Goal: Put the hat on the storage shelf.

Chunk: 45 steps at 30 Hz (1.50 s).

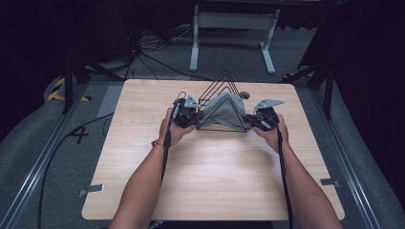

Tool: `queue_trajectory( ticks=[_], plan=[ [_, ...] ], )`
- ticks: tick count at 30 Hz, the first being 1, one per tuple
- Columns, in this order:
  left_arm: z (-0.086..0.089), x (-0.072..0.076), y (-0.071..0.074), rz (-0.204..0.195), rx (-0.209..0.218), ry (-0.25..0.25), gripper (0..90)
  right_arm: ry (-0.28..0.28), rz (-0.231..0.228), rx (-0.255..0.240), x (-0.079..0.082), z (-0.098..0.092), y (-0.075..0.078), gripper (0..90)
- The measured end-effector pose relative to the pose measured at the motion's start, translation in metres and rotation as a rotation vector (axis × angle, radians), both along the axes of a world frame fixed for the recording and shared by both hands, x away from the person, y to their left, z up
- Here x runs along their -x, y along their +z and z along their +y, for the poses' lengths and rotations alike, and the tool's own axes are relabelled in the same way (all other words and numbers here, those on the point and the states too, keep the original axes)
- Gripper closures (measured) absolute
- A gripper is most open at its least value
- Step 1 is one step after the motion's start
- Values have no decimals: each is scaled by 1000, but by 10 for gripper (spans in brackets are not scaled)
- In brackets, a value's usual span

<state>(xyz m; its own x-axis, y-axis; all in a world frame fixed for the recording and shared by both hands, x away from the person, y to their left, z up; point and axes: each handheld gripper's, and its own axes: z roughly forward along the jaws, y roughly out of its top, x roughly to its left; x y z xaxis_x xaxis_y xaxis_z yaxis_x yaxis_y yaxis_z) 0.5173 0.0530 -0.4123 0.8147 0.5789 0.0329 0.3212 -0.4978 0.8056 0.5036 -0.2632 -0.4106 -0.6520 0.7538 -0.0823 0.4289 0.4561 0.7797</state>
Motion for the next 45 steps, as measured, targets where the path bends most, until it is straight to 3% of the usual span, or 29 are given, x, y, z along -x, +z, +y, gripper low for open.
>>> queue_trajectory(
  ticks=[10, 23, 31, 45],
  plan=[
    [14, 5, 10, -18, 25, 41, 824, -2, -7, 11, 5, -2, 9, 812],
    [34, 20, 25, -61, -43, 34, 801, -2, -44, 35, 22, -12, 31, 751],
    [50, 39, 31, -82, -85, 23, 762, -3, -55, 48, 34, -19, 38, 714],
    [74, 61, 27, -59, -114, 16, 640, -7, -49, 73, 52, -32, 40, 572]
  ],
)
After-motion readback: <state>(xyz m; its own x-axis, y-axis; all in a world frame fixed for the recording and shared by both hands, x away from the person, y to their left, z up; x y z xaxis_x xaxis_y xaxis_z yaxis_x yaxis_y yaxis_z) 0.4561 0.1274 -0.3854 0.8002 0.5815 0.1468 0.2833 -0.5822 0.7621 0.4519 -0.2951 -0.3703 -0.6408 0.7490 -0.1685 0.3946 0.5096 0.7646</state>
